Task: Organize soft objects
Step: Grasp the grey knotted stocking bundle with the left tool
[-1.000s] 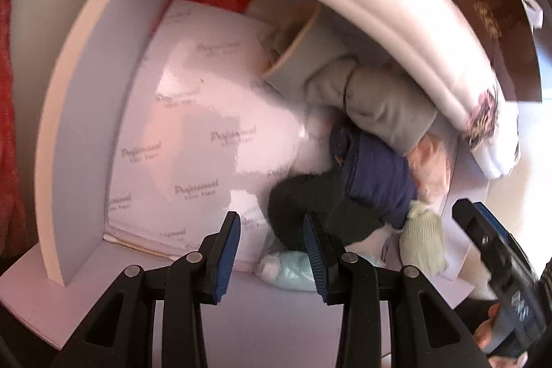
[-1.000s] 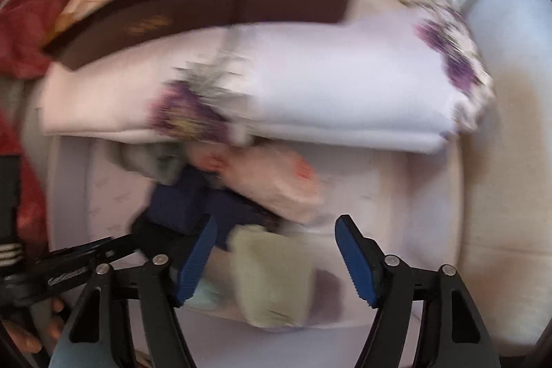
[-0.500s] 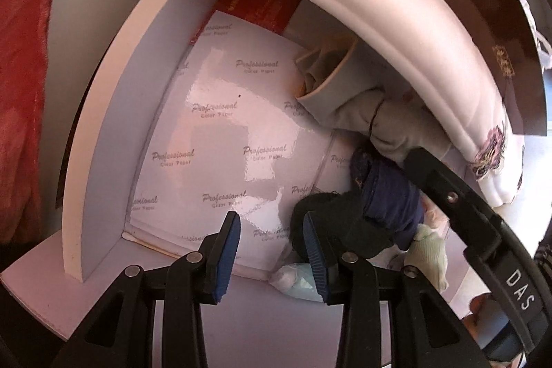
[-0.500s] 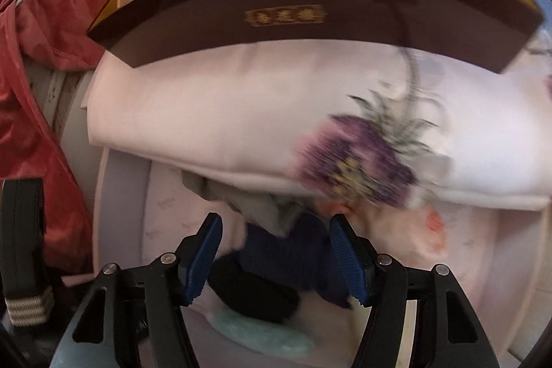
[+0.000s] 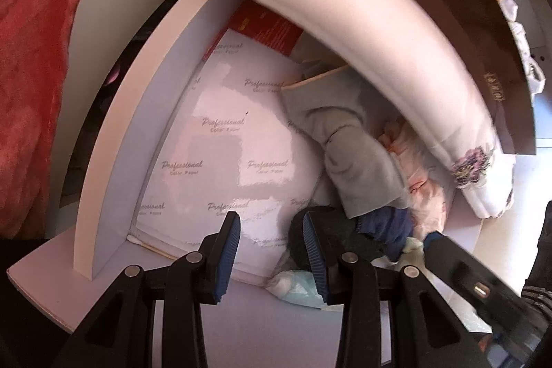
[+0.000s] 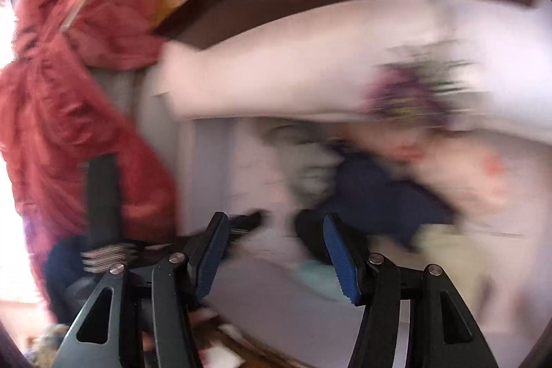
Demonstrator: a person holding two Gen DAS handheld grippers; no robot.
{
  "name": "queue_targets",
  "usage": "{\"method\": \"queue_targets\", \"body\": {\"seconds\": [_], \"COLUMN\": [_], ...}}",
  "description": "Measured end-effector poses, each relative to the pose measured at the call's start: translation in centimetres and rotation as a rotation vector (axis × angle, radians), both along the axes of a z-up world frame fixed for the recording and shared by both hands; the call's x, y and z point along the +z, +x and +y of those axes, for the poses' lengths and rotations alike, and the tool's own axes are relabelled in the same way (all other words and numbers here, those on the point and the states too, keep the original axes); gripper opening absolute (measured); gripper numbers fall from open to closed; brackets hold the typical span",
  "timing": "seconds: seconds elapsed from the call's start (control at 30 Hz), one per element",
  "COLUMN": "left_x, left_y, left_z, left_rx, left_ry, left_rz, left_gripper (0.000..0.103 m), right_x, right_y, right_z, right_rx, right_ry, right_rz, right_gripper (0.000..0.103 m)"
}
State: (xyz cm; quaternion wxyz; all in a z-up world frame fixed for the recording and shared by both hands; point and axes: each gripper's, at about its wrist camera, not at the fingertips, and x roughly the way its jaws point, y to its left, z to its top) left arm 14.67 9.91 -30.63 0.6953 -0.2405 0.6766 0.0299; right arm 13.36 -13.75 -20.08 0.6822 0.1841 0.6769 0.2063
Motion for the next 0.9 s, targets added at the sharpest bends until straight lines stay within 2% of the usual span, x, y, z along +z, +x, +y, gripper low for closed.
{"method": "queue_targets", "body": {"seconds": [0.13, 0.23, 0.3, 0.43, 0.57, 0.63, 0.7, 0.8, 0.9], "left_x": [0.7, 0.8, 1.0, 0.8, 0.1, -0.1, -0.1, 0.2, -0.2], "left_y": [0.1, 0.5, 1.1, 2.6, 3.7, 4.2, 4.6, 5.0, 5.4], "left_z": [0.2, 0.1, -0.2, -0.7, -0.7, -0.6, -0.5, -0.5, -0.7], "left_rx": [0.016, 0.023, 0.013, -0.009, 0.004, 0.017, 0.030, 0.046, 0.061], "left_ry": [-0.042, -0.071, -0.078, -0.073, -0.081, -0.091, -0.103, -0.108, -0.108], "left_rz": [-0.034, -0.061, -0.074, -0.088, -0.072, -0.070, -0.081, -0.097, -0.088], "left_gripper": [0.043, 0.046, 0.049, 0.062, 0.065, 0.065, 0.065, 0.066, 0.075], "right_x": [0.3, 0.5, -0.1, -2.1, -2.6, -2.7, -2.7, -2.9, -3.2], "right_y": [-0.2, -0.6, -0.8, -0.9, -0.9, -1.1, -1.7, -1.9, -1.9], "right_z": [-2.6, -4.7, -5.4, -8.0, -8.3, -7.7, -5.1, -4.7, -4.8], "right_rx": [-0.005, -0.063, -0.093, -0.119, -0.110, -0.092, -0.080, -0.073, -0.089], "right_ry": [-0.368, -0.457, -0.502, -0.530, -0.527, -0.521, -0.513, -0.510, -0.507], "right_rz": [-0.037, -0.067, -0.052, 0.007, 0.013, 0.013, 0.013, 0.012, 0.022], "right_gripper": [0.059, 0.059, 0.059, 0.060, 0.060, 0.061, 0.061, 0.061, 0.063]}}
